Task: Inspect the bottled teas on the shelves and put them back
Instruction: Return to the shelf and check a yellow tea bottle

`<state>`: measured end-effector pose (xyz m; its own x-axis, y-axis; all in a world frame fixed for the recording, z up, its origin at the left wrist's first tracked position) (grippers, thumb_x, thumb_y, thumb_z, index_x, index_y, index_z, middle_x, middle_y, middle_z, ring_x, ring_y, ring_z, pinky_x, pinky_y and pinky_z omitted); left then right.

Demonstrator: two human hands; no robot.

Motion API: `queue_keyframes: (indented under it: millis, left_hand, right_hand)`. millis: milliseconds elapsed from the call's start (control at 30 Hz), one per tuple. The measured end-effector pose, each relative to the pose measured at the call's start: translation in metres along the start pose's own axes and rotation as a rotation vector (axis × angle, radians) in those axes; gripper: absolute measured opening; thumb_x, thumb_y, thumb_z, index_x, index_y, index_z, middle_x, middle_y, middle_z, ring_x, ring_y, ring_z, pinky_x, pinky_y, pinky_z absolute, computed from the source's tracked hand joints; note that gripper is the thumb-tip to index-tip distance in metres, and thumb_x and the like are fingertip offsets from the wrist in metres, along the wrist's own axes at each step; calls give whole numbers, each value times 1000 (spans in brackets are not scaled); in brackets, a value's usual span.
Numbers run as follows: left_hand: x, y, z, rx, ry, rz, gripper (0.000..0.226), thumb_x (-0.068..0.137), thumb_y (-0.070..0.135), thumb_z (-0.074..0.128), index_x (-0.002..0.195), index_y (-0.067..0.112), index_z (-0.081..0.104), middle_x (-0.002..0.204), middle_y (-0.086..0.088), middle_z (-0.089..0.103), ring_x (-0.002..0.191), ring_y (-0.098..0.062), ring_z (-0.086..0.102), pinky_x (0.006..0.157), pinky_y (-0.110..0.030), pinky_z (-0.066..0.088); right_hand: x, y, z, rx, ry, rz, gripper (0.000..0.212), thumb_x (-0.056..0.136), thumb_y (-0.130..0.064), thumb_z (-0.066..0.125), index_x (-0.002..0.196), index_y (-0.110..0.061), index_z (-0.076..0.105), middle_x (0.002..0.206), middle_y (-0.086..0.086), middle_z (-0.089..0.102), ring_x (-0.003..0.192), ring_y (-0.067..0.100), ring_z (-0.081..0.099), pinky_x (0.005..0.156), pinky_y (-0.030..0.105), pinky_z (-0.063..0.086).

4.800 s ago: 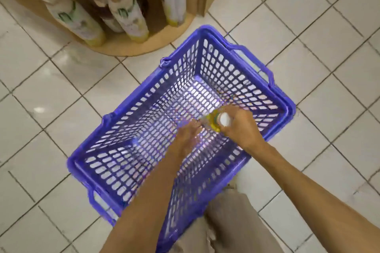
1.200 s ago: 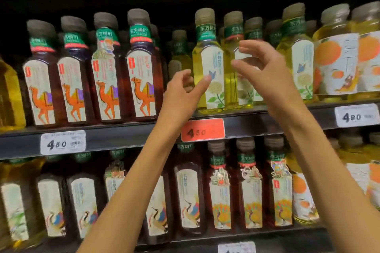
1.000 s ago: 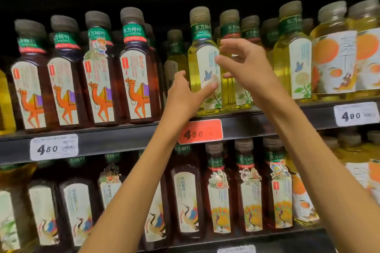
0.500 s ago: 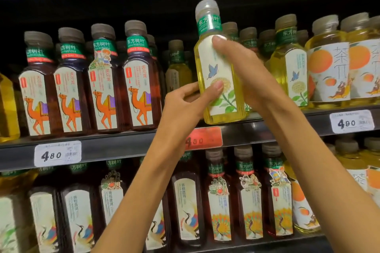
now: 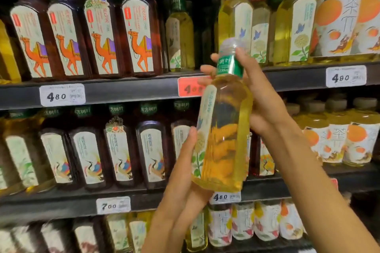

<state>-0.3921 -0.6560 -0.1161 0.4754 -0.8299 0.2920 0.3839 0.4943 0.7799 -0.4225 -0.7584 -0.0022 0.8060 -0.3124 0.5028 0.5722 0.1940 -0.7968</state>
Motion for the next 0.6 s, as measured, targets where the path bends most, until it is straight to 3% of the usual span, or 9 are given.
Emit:
queue_keyframes:
  millis: [133,233,333,433,500,567,600]
  left_hand:
    - [-21,-31,-17,1,64,-63,61,84,59,46,116,14,69,119,-16,67,104,-27,67,84,-41,57]
    - [-31,-34,-33,97,210,-30,55,73,57,49,101,18,76,109,-16,71,94,-25,71,83,-40,56]
    - [-45,-42,-33,117,273,-43,58,67,64,49,92,20,78,94,-12,75,81,-24,73,72,-39,61]
    - [-56,-56,-28,9,262,-104,55,66,63,50,95,26,77,102,-9,74,91,-25,72,71,-38,61]
    - [-62,-63,-25,-49,259,-168,61,67,62,50,103,20,75,104,-14,73,84,-32,72,60,-38,59]
    - [-66,-65,-21,-72,243,-218,68,70,63,48,112,14,71,102,-20,71,74,-35,70,55,-42,58]
    - [-67,-65,-23,-60,235,-220,67,73,63,45,113,15,71,104,-18,71,78,-34,71,61,-44,58]
  right_hand:
    - [-18,19,-2,-136,18,9,30,95,-33,52,88,-13,73,78,8,73,70,17,72,64,26,57]
    - [-33,31,-4,-238,63,-36,24,95,-29,57,106,-9,65,85,5,73,75,16,72,63,26,56]
    - [-42,41,-5,-305,53,-25,22,92,-29,61,108,-14,62,84,0,73,79,18,72,67,27,57]
    - [-45,52,-2,-90,-42,90,30,90,-34,57,111,-12,56,82,4,70,74,21,70,68,32,58]
    - [-47,60,1,111,-85,181,36,88,-36,53,114,-11,52,79,8,67,67,21,66,65,32,56]
    - [-49,65,1,140,-86,168,33,92,-35,51,113,-11,50,75,5,63,62,19,63,63,31,53]
    - [-49,66,-1,116,-77,139,30,94,-34,50,112,-11,49,74,4,62,60,18,61,62,32,51]
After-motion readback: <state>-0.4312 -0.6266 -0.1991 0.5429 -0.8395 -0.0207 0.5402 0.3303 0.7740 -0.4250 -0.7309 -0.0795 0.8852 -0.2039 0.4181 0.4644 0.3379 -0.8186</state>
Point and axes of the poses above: each hand's wrist, its own x-axis towards the middle knuckle, its own z-axis out of the palm, y = z × x, the point moved 4 cm from there along x, towards the middle knuckle
